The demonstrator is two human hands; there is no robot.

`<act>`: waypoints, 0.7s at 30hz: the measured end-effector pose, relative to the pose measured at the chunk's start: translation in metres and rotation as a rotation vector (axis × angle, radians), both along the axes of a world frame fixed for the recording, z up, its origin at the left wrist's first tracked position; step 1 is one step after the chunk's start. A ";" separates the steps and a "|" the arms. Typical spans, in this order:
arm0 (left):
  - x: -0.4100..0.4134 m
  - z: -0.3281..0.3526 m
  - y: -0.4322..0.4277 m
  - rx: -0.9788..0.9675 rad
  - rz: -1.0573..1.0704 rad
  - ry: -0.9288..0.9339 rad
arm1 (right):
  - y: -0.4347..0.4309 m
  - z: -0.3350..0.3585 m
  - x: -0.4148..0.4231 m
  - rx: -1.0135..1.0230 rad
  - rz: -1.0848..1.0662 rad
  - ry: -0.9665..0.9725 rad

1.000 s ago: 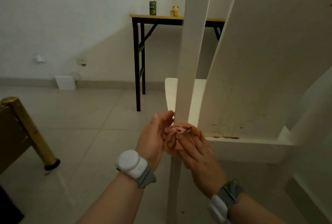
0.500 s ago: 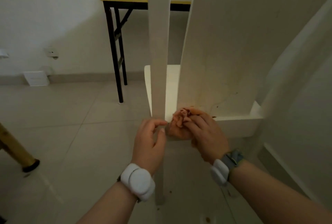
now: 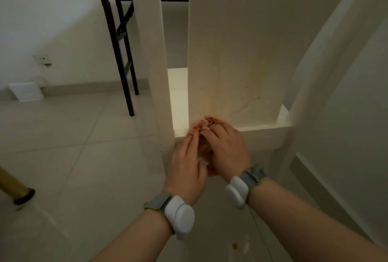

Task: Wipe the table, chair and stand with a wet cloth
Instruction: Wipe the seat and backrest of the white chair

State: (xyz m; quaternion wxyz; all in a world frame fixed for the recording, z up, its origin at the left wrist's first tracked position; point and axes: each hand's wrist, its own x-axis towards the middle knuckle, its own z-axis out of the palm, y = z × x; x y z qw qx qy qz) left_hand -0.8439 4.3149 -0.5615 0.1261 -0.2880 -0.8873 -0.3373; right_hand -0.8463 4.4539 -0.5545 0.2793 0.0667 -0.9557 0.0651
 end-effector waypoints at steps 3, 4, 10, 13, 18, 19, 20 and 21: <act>0.002 0.002 -0.003 -0.094 0.013 0.022 | 0.032 0.002 0.005 0.086 -0.096 0.056; 0.001 0.003 -0.007 -0.108 0.019 0.034 | 0.045 0.002 0.006 0.079 -0.145 0.075; -0.007 -0.002 -0.020 -0.186 0.116 0.189 | 0.039 0.007 0.012 -0.021 -0.306 0.056; -0.008 -0.005 -0.014 -0.198 0.133 0.156 | -0.013 0.007 0.001 -0.080 -0.100 0.058; -0.010 -0.009 -0.014 -0.221 0.159 0.130 | -0.003 0.010 -0.002 -0.011 -0.059 -0.055; -0.010 -0.009 -0.017 -0.244 0.158 0.147 | 0.010 0.012 0.000 -0.006 -0.088 -0.064; -0.011 -0.009 -0.019 -0.256 0.151 0.175 | 0.025 0.013 0.005 -0.014 -0.131 -0.064; -0.011 -0.008 -0.022 -0.244 0.142 0.207 | 0.042 0.015 0.009 -0.028 -0.179 -0.064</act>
